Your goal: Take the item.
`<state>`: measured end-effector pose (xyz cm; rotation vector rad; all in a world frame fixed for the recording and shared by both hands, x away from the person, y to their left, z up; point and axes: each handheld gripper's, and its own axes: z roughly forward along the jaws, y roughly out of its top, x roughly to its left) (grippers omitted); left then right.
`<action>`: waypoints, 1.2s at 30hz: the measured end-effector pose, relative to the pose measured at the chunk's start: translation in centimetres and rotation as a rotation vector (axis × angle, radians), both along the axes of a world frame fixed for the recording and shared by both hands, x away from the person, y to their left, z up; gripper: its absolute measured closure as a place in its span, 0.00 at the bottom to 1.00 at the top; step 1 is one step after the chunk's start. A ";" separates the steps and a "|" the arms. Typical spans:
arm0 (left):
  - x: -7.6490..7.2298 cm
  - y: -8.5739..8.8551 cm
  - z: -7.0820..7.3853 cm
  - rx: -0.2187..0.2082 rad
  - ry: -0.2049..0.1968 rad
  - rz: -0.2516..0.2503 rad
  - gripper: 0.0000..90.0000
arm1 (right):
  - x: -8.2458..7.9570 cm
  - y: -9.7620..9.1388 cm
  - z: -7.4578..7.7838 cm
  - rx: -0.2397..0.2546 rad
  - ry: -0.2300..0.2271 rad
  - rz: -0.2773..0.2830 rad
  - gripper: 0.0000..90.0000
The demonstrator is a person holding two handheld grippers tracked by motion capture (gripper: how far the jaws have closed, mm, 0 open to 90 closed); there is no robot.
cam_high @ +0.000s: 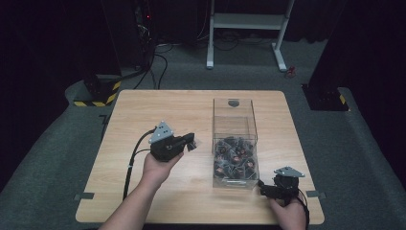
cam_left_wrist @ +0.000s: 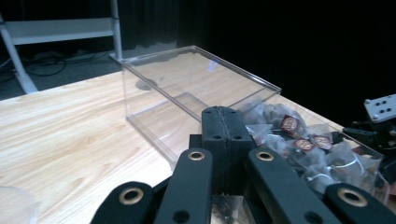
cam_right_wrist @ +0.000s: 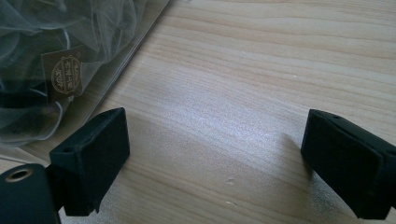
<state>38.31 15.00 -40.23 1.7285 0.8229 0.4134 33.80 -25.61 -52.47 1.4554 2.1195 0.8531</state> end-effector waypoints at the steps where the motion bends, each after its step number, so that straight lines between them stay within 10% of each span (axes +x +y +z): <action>1: 0.0 0.2 0.0 -0.002 0.003 0.003 1.00 | 0.0 0.0 0.0 0.000 0.000 0.000 0.09; 36: 2.0 5.9 0.7 0.008 -0.017 0.143 1.00 | 0.0 0.0 0.0 0.000 0.000 0.000 0.09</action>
